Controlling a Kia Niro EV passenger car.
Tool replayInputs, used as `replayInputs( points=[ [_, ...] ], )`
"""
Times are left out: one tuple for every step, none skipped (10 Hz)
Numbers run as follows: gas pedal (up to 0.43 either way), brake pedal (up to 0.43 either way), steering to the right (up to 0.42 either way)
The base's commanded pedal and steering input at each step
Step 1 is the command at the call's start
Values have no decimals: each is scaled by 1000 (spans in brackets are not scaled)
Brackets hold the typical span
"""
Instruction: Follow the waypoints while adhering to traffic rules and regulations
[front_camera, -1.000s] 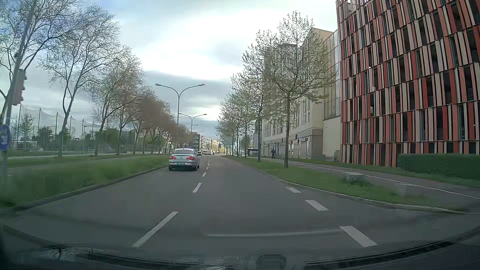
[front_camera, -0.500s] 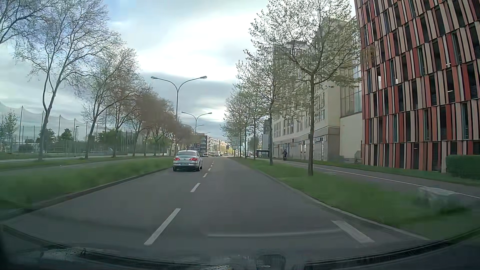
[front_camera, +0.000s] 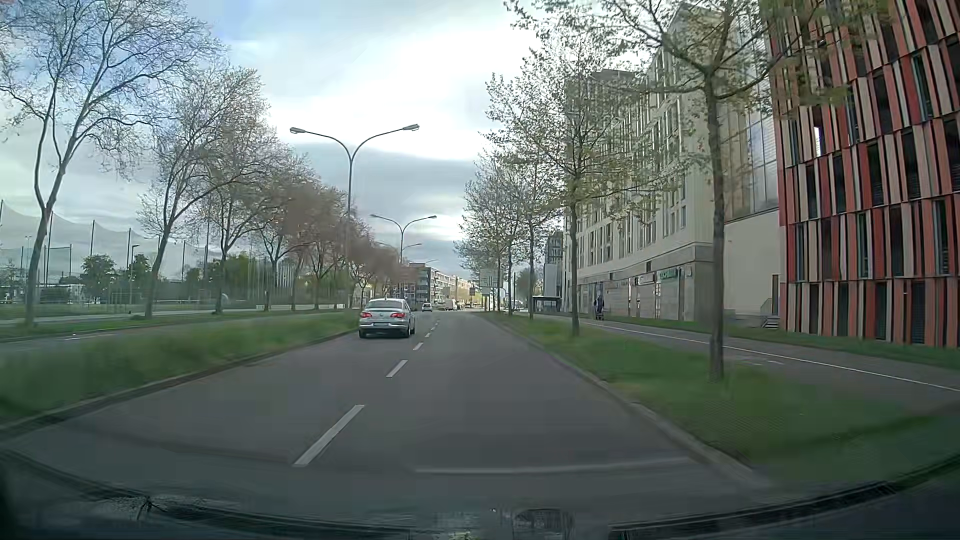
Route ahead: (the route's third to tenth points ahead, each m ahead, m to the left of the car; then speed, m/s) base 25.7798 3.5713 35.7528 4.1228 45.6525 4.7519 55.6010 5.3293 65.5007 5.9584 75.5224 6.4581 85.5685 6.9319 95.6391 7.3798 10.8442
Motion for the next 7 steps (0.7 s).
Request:
replayInputs(
  points=[
    [79,0,-23],
    [87,0,-21],
    [87,0,-20],
    [87,0,-18],
    [87,0,-16],
    [87,0,-15],
    [87,0,-12]
  ],
)
